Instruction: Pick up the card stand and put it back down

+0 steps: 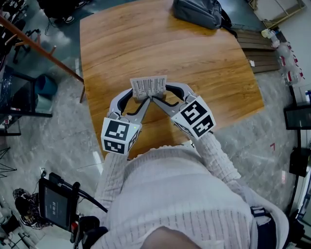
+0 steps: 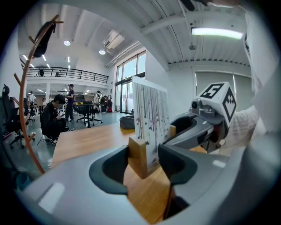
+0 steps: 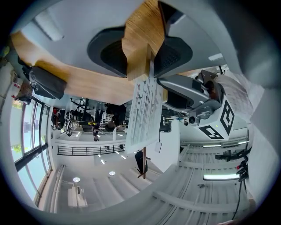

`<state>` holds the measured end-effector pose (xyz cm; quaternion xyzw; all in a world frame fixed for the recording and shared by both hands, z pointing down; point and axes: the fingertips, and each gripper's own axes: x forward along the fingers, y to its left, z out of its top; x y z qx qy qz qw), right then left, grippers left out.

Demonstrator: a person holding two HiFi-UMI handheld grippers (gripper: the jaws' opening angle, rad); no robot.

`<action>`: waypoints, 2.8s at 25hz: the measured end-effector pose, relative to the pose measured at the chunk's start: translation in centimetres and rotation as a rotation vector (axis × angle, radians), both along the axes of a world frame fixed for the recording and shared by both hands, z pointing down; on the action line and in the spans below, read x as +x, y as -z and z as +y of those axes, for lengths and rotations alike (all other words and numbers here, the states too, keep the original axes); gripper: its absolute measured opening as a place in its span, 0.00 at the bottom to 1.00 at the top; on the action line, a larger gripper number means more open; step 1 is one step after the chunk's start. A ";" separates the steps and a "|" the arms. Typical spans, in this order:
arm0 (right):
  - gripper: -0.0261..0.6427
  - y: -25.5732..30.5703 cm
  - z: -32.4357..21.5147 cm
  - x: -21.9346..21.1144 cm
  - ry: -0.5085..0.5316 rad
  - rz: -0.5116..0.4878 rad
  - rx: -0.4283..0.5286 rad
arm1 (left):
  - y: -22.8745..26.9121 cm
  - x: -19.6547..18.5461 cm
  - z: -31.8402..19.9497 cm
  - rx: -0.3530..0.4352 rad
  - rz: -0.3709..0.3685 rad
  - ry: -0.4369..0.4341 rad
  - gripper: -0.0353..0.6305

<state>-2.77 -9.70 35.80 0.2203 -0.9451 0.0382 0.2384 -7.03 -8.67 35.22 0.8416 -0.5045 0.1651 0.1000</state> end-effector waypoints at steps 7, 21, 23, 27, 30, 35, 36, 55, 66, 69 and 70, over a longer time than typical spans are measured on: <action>0.33 0.1 0.1 0.0 -0.003 -0.004 -0.009 | 0.2 0.0 0.1 0.004 0.008 0.005 0.38; 0.32 -0.1 0.2 -0.2 -0.005 -0.017 -0.021 | 0.0 -0.2 0.1 0.005 0.006 -0.003 0.38; 0.32 -0.6 0.1 -0.2 -0.007 -0.014 -0.029 | -0.5 -0.2 0.0 -0.005 0.006 -0.012 0.38; 0.32 -2.2 -0.5 -0.4 -0.007 -0.001 -0.056 | -2.0 -0.4 -0.6 -0.022 -0.002 -0.013 0.38; 0.32 -3.6 -1.1 -0.5 -0.003 0.016 -0.072 | -3.3 -0.5 -1.2 -0.029 0.002 -0.017 0.38; 0.32 -6.1 -2.1 -0.3 -0.006 0.031 -0.113 | -5.6 -0.3 -2.3 -0.031 0.005 -0.036 0.38; 0.32 -6.7 -2.4 -0.1 -0.009 0.032 -0.116 | -6.2 -0.1 -2.6 -0.032 0.004 -0.039 0.38; 0.32 -14.9 -3.8 0.2 -0.001 0.130 -0.128 | -14.7 0.4 -4.2 -0.137 -0.020 -0.054 0.38; 0.33 -15.0 -3.8 0.1 -0.021 0.089 -0.127 | -14.7 0.5 -4.1 -0.146 -0.086 -0.060 0.38; 0.33 -15.1 -3.8 -0.1 -0.037 0.085 -0.121 | -14.7 0.4 -4.1 -0.144 -0.087 -0.053 0.38; 0.33 -15.1 -3.8 -0.1 -0.042 0.083 -0.122 | -14.8 0.4 -4.2 -0.143 -0.084 -0.049 0.39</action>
